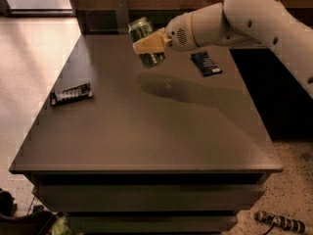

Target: Place green can upright

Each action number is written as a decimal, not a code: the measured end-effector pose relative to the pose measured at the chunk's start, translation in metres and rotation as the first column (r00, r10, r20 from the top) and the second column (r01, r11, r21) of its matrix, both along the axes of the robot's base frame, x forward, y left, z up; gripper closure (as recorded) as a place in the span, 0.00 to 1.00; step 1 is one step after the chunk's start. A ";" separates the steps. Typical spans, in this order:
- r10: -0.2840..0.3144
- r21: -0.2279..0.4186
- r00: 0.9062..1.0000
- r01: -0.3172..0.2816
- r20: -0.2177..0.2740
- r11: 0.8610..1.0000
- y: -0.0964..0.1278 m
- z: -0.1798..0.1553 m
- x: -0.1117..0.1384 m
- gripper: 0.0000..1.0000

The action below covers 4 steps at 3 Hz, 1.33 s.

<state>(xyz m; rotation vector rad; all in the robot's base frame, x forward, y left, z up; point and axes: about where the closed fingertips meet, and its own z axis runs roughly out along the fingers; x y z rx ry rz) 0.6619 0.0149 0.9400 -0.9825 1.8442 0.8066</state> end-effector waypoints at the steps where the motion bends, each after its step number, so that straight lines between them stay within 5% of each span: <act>1: 0.027 0.012 0.998 -0.028 0.058 1.000 0.007 -0.013 0.000 1.00; 4: 0.033 0.146 0.996 -0.045 0.086 0.988 0.013 -0.041 -0.002 1.00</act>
Offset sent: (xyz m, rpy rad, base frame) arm -0.0033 0.0147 -0.0354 0.1053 -0.0916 0.0141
